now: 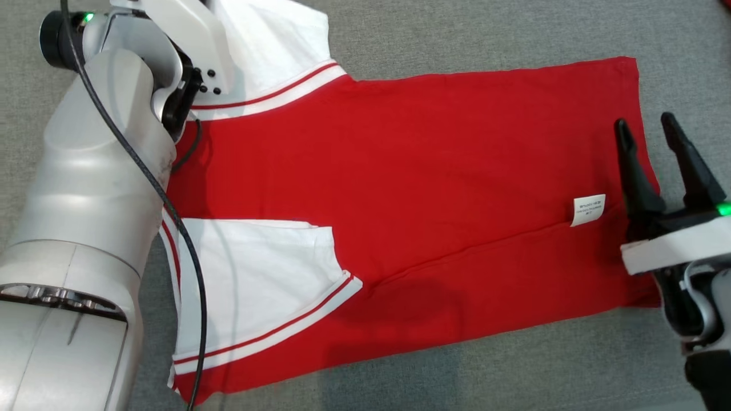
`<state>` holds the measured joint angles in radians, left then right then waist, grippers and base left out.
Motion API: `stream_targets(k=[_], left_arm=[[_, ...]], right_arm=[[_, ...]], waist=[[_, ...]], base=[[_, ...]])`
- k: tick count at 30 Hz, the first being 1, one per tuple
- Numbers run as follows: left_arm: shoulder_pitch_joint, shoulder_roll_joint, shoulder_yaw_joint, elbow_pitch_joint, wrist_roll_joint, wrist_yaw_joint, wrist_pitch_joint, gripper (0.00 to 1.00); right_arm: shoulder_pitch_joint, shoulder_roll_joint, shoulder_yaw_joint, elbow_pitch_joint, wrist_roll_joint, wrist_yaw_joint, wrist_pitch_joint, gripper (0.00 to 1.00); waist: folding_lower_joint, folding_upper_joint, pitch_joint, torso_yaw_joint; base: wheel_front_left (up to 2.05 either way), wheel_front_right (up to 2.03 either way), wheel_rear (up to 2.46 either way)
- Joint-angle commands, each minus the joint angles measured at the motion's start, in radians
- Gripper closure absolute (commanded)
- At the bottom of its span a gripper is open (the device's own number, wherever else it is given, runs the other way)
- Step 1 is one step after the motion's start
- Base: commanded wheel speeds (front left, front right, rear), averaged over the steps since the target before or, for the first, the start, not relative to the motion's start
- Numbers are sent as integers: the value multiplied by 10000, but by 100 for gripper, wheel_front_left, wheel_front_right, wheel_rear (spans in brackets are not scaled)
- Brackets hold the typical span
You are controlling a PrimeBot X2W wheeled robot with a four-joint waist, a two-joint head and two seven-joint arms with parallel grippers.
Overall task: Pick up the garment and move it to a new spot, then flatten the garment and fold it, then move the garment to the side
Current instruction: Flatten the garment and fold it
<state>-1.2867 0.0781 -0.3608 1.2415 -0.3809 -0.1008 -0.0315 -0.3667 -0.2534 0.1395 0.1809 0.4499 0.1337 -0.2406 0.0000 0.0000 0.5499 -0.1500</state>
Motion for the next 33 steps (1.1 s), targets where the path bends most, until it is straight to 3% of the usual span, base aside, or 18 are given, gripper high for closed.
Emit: stream_targets(k=[1,6,10,17,25,26,28,29,30,31,33], left_arm=[[-569,257,238,-401,-290,-124,-213,100],[-664,259,171,-777,-592,-260,-251,100],[-670,216,23,-1044,-798,-288,-162,100],[-576,252,-429,-1672,-1168,-296,-11,100],[-538,412,-697,-2013,-1419,-298,94,100],[-533,425,-730,-2056,-1453,-298,100,100],[-512,453,-802,-2133,-1515,-298,112,100],[-495,463,-839,-2166,-1544,-298,116,100],[-477,476,-869,-2198,-1580,-298,114,100],[-459,500,-899,-2225,-1612,-298,115,100],[-430,564,-946,-2268,-1672,-298,110,100]], right_arm=[[-377,-589,279,-93,629,-30,341,0],[-1570,-1922,988,391,1878,-30,1876,0],[-2420,-2571,1405,1039,2660,-30,2847,0],[-3520,-3131,2045,2157,3371,-30,3711,0],[-3938,-3221,2535,2941,3672,-30,3905,1],[-3986,-3221,2607,3017,3694,-30,3876,7],[-4072,-3224,2773,3157,3729,-30,3816,36],[-4106,-3247,2895,3226,3712,-30,3831,67],[-4140,-3281,3022,3277,3689,-30,3840,89],[-4169,-3296,3108,3322,3711,-30,3825,100],[-4244,-3336,3287,3370,3729,-30,3826,100]], waist=[[0,0,49,129],[0,0,199,328],[0,0,315,480],[0,0,486,646],[0,0,568,711],[0,0,580,718],[0,0,593,734],[0,0,592,744],[0,0,590,755],[0,0,587,763],[0,0,571,766]], base=[[0,0,0],[0,0,0],[0,0,0],[0,0,0],[0,0,0],[0,0,0],[0,0,0],[0,0,0],[0,0,0],[0,0,0],[0,0,0]])
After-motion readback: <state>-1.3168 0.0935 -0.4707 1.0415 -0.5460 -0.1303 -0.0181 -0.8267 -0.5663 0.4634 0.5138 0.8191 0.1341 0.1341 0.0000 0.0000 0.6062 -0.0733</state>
